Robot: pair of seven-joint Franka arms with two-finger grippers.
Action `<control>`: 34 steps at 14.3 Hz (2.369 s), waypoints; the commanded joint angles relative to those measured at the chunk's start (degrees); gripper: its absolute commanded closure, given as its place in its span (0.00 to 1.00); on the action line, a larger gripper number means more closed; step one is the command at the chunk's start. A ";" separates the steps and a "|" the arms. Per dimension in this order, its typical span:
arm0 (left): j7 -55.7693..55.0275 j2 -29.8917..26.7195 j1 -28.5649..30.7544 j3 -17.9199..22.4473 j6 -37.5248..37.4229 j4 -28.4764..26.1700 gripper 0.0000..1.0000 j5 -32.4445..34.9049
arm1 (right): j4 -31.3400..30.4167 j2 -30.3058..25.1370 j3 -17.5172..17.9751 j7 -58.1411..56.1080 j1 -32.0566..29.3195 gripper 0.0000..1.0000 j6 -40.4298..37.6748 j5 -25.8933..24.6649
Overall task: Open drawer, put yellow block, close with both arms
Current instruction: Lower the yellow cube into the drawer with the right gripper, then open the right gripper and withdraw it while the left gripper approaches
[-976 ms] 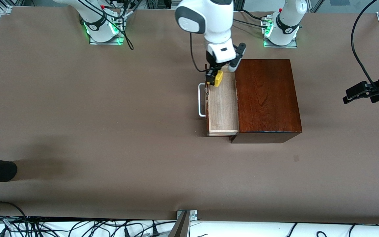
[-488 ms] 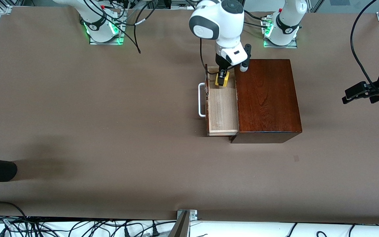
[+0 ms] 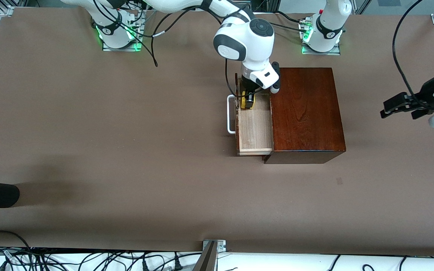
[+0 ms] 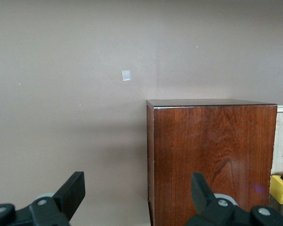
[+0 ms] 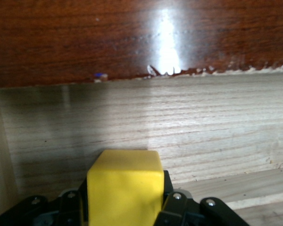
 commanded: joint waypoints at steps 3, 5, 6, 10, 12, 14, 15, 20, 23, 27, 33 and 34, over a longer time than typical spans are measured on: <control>0.19 1.36 0.57 0.31 -0.47 2.48 0.00 -1.42 | 1.04 1.01 0.44 -4.02 -0.92 1.00 -0.48 0.38; 0.28 1.88 0.22 0.31 -0.47 2.40 0.00 -1.42 | -0.53 1.01 0.44 -4.11 -1.10 1.00 2.84 0.03; 0.36 1.97 0.13 0.23 -0.56 2.40 0.00 -1.33 | -1.85 0.92 0.44 -4.20 -1.45 1.00 4.95 -0.06; 0.89 2.06 -0.05 0.14 -0.47 2.31 0.00 -1.16 | -2.30 1.09 0.35 -4.20 -1.62 1.00 6.91 0.03; 1.07 2.58 -0.66 0.14 -0.47 2.31 0.00 -0.89 | -2.30 0.92 0.35 -4.38 -1.97 0.00 6.91 0.03; 0.98 2.68 -0.66 0.14 -0.47 2.40 0.00 -1.07 | -1.87 0.48 0.44 -4.11 -2.24 0.00 6.30 0.29; 0.98 2.68 -0.66 0.14 -0.47 2.40 0.00 -0.98 | -1.78 0.13 0.61 -4.11 -2.33 0.00 6.20 0.38; 3.07 3.37 -0.93 0.23 -0.65 2.40 0.00 -1.07 | -1.78 -9.52 0.70 -3.59 -5.31 0.00 0.34 8.18; 6.69 3.55 -1.63 -0.12 -0.65 2.48 0.00 -1.33 | -1.86 -16.29 -1.49 -3.50 -7.24 0.00 -3.97 9.52; 8.09 3.73 -4.26 -3.80 -1.00 1.61 0.00 -1.86 | -2.04 -23.24 -5.44 -2.35 -17.33 0.00 -7.41 18.29; 14.68 8.38 -8.57 -11.18 -0.56 2.22 0.00 -3.88 | -6.93 -33.24 -15.47 -2.97 -25.86 0.00 -16.20 25.32; 15.39 9.69 -8.92 -13.46 -0.56 2.31 0.00 -4.40 | -10.18 -35.97 -15.47 -2.97 -28.84 0.00 -16.12 26.47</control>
